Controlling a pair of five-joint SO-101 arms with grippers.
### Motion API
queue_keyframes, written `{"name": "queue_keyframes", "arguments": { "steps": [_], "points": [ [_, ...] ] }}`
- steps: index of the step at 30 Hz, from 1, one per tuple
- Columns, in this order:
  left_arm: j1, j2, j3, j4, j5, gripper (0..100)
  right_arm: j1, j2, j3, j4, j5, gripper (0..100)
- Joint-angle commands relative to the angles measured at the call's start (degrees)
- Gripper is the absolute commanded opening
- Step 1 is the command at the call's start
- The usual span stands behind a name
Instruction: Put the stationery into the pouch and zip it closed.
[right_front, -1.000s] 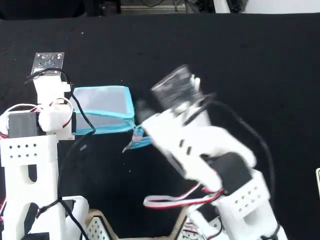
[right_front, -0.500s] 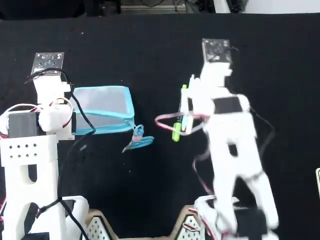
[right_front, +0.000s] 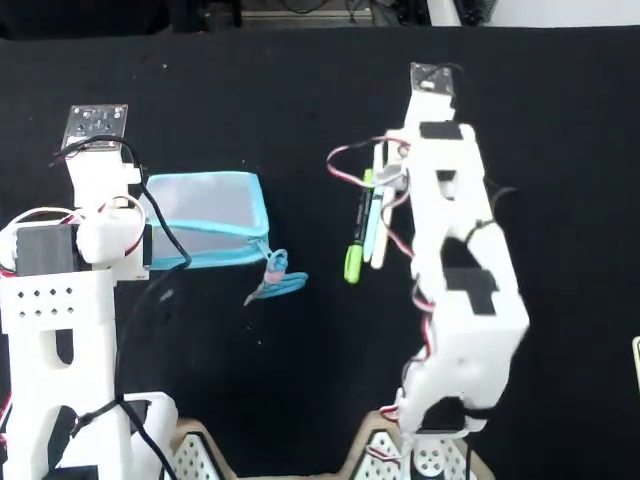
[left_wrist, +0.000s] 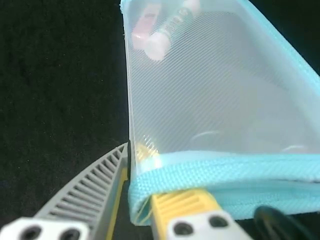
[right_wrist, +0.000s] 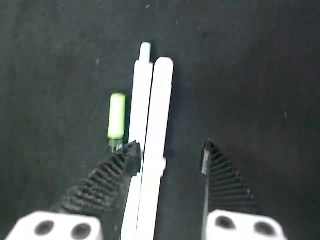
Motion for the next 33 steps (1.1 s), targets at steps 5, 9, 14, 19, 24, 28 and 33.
{"name": "queue_keyframes", "arguments": {
  "steps": [5,9,14,19,24,28,33],
  "points": [
    [-0.31,-0.53,0.48,0.35,0.44,3,-2.73,6.20,-20.62,14.95,-0.53,19.1],
    [-0.31,-0.53,0.48,0.35,0.44,3,-5.71,7.87,-28.70,21.98,0.00,19.1],
    [-0.31,-0.53,0.48,0.44,0.44,3,-8.18,12.09,-32.75,23.56,7.74,19.1],
    [-0.31,-0.53,0.57,0.44,0.44,3,-8.88,16.66,-36.00,23.47,16.79,19.1],
    [-0.31,-0.53,0.57,0.44,0.44,3,-8.79,21.76,-40.31,23.47,19.78,19.1],
    [-0.31,-0.53,0.57,0.44,0.44,3,-8.88,26.51,-44.00,23.56,19.34,19.1],
    [-0.31,-0.53,0.57,0.44,0.44,3,-7.47,31.43,-48.92,25.67,19.34,18.8]
  ]
}}
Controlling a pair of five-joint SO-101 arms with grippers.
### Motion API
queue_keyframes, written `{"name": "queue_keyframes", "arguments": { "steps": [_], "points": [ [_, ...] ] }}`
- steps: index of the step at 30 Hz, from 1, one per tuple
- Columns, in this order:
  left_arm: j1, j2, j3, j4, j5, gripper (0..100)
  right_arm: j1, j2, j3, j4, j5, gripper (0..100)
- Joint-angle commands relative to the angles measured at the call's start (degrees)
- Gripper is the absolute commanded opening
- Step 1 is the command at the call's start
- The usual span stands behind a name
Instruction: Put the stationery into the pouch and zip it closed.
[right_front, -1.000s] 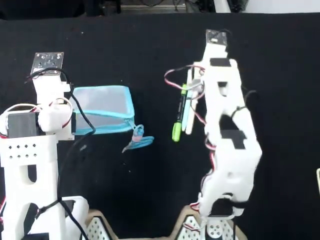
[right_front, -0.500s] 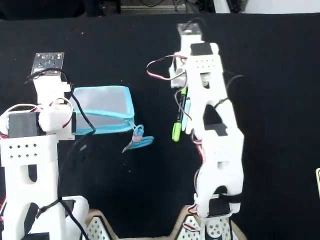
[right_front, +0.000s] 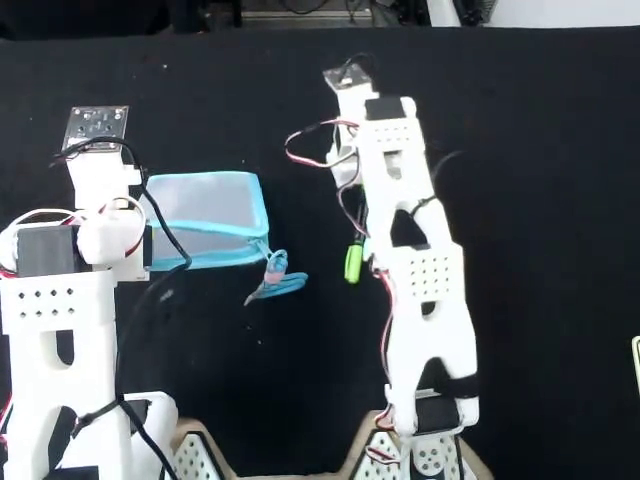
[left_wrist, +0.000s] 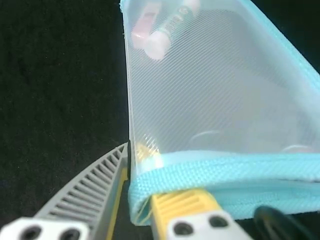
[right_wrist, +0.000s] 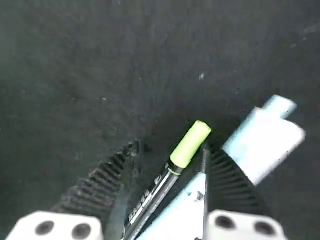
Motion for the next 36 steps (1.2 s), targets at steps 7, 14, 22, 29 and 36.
{"name": "queue_keyframes", "arguments": {
  "steps": [7,14,22,29,36],
  "points": [
    [-0.31,-0.35,0.04,0.35,0.44,3,4.75,4.35,-13.14,7.38,0.97,3.8],
    [-0.31,-0.35,0.04,0.18,0.44,3,8.00,5.58,-23.52,15.03,6.07,1.1],
    [-0.31,-0.35,0.04,0.35,0.44,3,11.43,-1.01,-24.13,15.47,6.15,1.1],
    [-0.31,-0.35,0.04,0.26,0.44,3,19.96,-12.53,-8.04,15.47,9.58,1.1],
    [-0.31,-0.35,0.04,0.26,0.44,3,32.26,-12.44,6.29,9.05,21.19,1.1]
  ]
}}
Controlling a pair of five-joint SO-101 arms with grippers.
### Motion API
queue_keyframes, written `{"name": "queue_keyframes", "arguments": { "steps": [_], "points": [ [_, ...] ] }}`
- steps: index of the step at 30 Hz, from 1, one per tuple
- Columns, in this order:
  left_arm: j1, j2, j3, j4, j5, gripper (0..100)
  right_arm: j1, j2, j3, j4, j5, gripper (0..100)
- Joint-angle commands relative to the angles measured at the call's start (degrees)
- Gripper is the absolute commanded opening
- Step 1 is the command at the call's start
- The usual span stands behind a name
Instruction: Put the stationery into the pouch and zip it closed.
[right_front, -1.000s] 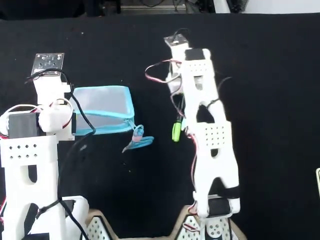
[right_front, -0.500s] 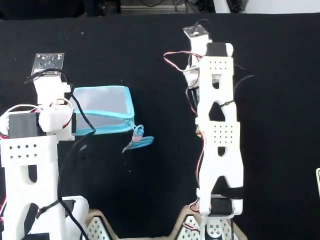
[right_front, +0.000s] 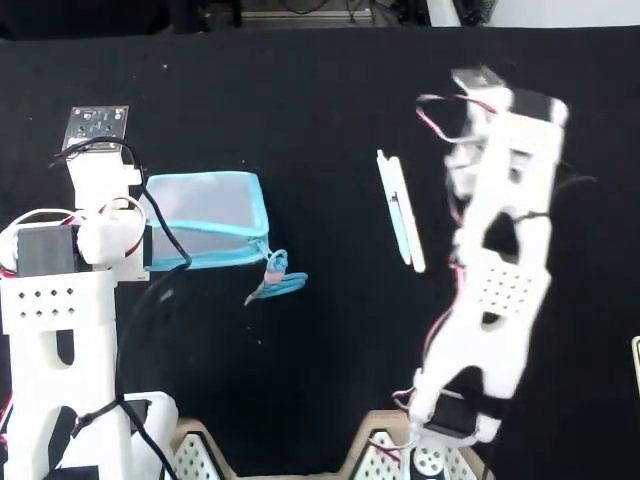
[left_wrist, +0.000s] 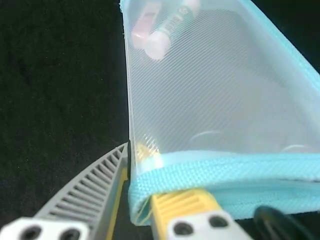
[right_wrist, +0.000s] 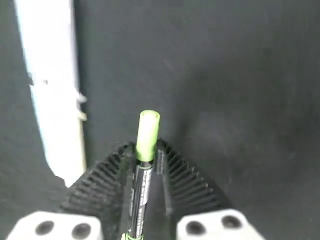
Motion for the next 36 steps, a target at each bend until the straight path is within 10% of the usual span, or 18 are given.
{"name": "queue_keyframes", "arguments": {
  "steps": [1,22,36],
  "points": [
    [-0.31,-0.35,0.04,0.26,0.44,3,6.86,-2.86,3.38,-3.78,5.19,1.1],
    [-0.31,-0.35,0.04,0.26,0.44,3,13.63,-6.64,19.91,-2.81,21.63,16.0],
    [-0.31,-0.35,0.04,0.44,0.44,3,7.21,-20.97,41.98,-23.47,12.31,13.7]
  ]
}}
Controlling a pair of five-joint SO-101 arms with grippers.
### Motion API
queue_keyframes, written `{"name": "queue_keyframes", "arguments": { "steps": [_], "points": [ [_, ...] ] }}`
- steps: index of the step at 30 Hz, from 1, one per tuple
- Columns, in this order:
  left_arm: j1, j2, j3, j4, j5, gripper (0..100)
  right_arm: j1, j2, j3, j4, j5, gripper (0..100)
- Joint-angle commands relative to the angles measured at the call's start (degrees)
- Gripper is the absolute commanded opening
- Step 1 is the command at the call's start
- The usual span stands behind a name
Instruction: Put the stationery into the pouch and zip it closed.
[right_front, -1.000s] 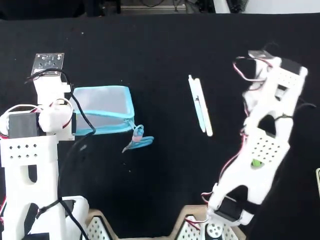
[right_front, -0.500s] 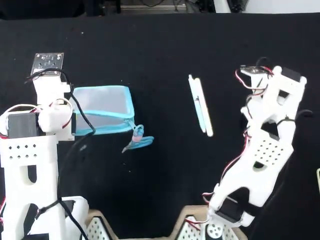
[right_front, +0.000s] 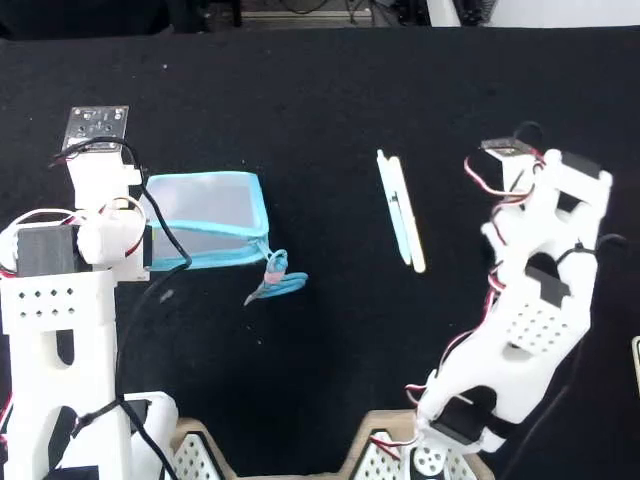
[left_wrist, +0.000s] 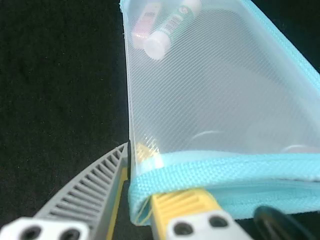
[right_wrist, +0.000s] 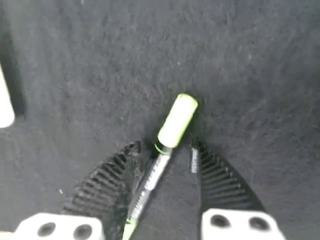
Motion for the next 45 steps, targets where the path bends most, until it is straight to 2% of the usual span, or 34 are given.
{"name": "queue_keyframes", "arguments": {
  "steps": [1,4,10,14,17,21,27,37,39,41,45],
  "points": [
    [-0.31,-0.35,0.04,0.44,0.44,3,-2.55,-5.93,3.56,-7.12,-3.60,11.3],
    [-0.31,-0.35,0.04,0.44,0.44,3,-2.73,-7.87,7.87,-12.92,-3.96,1.4],
    [-0.31,-0.35,0.04,0.44,0.44,3,-1.41,-17.10,16.75,-14.15,-3.52,1.1],
    [-0.31,-0.35,0.04,0.44,0.44,3,-1.67,-29.41,29.76,-18.46,-0.62,1.1],
    [-0.31,-0.35,0.04,0.44,0.44,3,-1.23,-36.09,39.43,-26.02,1.76,1.9],
    [-0.31,-0.35,0.40,0.44,0.44,3,-1.05,-37.49,46.02,-27.87,3.16,12.6],
    [-0.31,-0.35,0.92,0.44,0.44,3,-1.14,-32.66,45.67,-27.43,2.81,13.2],
    [-0.31,-0.35,0.84,0.44,0.44,3,-1.49,-21.58,34.59,-27.08,0.09,12.9],
    [-0.31,-0.35,0.84,0.44,0.44,3,-1.49,-19.74,33.71,-26.99,0.09,9.7],
    [-0.31,-0.35,0.84,0.44,0.44,3,-1.41,-19.21,33.10,-26.99,0.09,0.4],
    [-0.31,-0.35,0.84,0.44,0.44,3,-1.23,-22.55,30.20,-20.13,0.18,1.2]
  ]
}}
